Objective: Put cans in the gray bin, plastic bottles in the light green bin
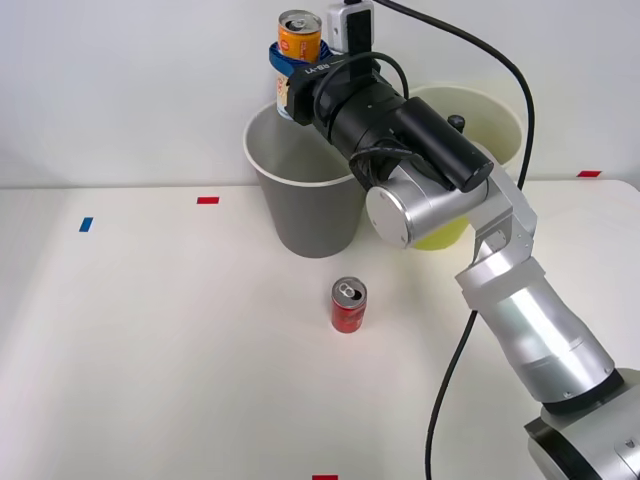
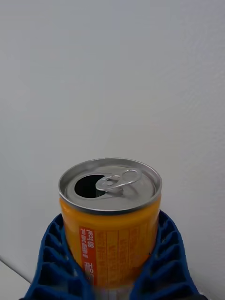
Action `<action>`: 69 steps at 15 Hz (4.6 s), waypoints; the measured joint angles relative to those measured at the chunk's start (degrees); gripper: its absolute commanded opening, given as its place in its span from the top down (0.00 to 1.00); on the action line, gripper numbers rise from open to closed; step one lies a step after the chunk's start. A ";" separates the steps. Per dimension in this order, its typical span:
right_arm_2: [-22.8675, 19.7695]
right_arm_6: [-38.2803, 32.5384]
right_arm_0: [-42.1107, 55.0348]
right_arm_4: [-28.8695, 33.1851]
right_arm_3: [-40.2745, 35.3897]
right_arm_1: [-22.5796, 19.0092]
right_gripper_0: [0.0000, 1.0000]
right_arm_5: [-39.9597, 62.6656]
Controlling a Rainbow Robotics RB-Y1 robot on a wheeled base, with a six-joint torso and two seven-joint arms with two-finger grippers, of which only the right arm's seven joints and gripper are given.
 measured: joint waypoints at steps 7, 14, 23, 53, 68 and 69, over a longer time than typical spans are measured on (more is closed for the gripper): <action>0.24 0.65 0.07 0.12 -0.06 -1.06 0.00 -0.01; 0.39 3.19 10.05 2.62 -6.76 -3.77 0.00 -5.06; 1.39 4.06 36.04 3.89 -12.10 -8.49 0.00 -35.07; -2.29 7.88 84.65 7.70 -30.68 -12.53 0.00 -39.53; -4.22 -10.05 89.93 34.40 -24.39 -0.02 0.00 -49.38; -3.81 -6.96 90.76 34.22 -24.40 -0.22 0.00 -49.63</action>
